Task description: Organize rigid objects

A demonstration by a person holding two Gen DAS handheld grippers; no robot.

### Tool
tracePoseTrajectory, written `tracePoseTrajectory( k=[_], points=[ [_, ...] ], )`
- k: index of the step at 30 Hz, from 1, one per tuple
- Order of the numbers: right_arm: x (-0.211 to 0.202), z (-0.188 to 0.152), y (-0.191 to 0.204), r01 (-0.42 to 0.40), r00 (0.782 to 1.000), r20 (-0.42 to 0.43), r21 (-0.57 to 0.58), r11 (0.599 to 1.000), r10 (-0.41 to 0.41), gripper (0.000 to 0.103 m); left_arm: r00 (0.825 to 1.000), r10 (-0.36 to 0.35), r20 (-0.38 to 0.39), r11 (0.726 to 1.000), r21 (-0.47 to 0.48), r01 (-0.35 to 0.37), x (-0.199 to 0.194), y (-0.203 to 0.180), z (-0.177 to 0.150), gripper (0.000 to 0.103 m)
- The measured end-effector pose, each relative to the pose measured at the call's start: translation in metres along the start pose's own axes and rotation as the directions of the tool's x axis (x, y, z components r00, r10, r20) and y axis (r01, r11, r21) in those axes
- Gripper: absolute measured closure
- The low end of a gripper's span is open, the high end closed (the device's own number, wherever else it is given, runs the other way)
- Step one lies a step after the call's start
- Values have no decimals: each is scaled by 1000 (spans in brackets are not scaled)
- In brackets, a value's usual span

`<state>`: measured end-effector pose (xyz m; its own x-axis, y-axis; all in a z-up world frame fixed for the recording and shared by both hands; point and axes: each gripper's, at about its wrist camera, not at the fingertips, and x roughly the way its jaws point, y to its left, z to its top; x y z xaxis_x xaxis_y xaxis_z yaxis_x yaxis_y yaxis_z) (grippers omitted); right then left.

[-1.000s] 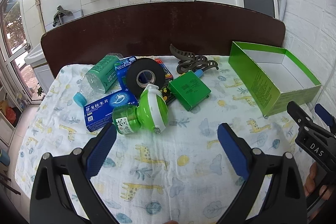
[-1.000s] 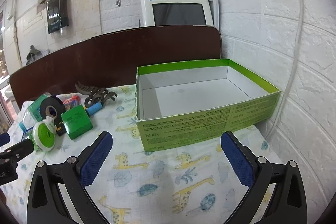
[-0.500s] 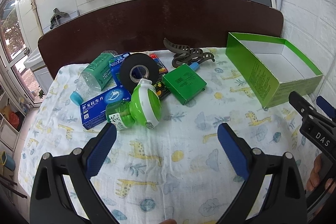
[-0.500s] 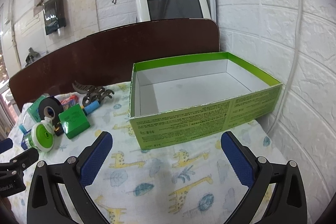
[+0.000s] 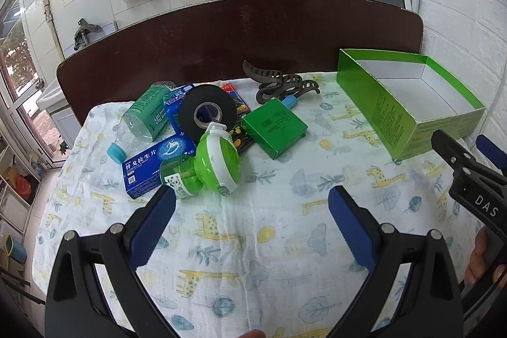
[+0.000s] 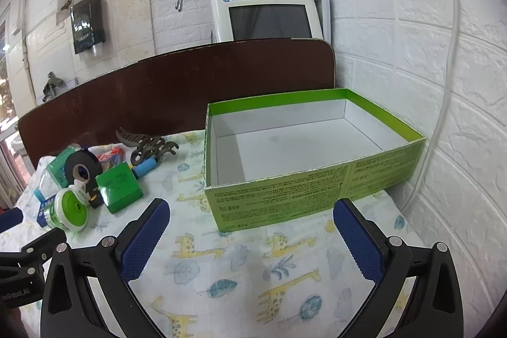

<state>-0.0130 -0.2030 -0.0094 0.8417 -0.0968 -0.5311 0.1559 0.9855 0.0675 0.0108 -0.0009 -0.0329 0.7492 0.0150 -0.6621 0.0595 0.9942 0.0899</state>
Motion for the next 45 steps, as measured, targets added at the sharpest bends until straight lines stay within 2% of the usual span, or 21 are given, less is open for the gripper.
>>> tracePoseTrajectory(
  k=[6,12,17,23,27,38,42,45],
  points=[
    [8,-1,0,-10,1000,-27,8,1000,10,0,1000,8,11,1000,-11,-8,-3,0,4,7],
    [-1,4,0,7,1000,20,-20,1000,-7,0,1000,-7,-11,1000,4,7,2,-4,1,7],
    [0,5,-3,16,1000,18,6,1000,-16,0,1000,-3,-5,1000,-22,3,-2,7,3,7],
    [-8,8,4,-12,999,39,-1,1000,12,0,1000,-10,-19,995,-96,8,-2,22,4,7],
    [-13,11,9,-28,998,61,-14,1000,29,0,1000,0,-29,994,-105,-3,-2,24,5,7],
    [-14,11,12,-50,997,54,-7,999,51,0,999,21,-36,995,-101,-24,0,25,4,7],
    [-15,13,21,-101,993,54,-23,995,102,0,997,48,-55,990,-131,-55,6,39,-1,7],
    [-16,15,36,-211,976,44,-53,976,214,0,993,71,-89,978,-188,-87,14,64,-10,7]
  ],
)
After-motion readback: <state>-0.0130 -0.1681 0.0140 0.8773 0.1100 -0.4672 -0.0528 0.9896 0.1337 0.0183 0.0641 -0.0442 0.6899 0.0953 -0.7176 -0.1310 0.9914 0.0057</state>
